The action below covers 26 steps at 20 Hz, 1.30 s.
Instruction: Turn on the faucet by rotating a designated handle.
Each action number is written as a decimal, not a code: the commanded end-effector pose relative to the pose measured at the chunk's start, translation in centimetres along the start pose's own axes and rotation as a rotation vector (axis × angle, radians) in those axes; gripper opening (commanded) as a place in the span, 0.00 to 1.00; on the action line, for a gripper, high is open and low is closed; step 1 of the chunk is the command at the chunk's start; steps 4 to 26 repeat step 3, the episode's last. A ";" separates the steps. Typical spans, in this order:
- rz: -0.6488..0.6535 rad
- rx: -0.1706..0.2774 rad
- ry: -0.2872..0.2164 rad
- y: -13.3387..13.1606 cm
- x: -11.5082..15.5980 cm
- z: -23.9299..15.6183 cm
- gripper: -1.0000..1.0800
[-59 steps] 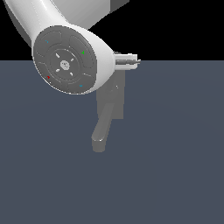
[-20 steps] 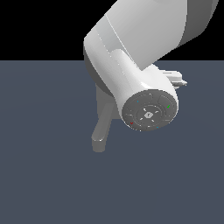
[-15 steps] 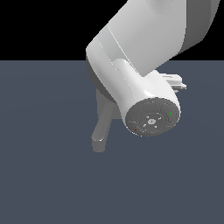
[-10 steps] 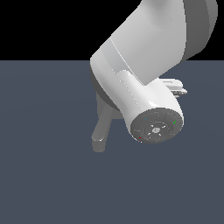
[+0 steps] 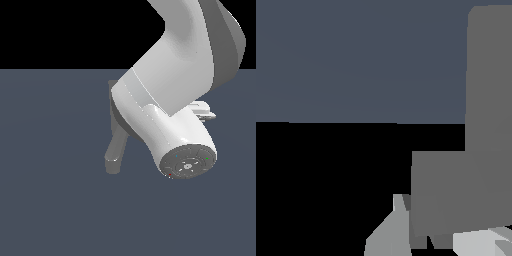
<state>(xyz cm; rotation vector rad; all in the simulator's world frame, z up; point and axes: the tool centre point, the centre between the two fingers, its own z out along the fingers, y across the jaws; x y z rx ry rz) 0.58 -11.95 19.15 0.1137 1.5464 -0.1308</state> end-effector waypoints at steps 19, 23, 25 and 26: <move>-0.012 -0.025 0.020 0.4 1.8 0.1 0.00; -0.012 -0.025 0.020 0.4 1.8 0.1 0.00; -0.012 -0.025 0.020 0.4 1.8 0.1 0.00; -0.012 -0.025 0.020 0.4 1.8 0.1 0.00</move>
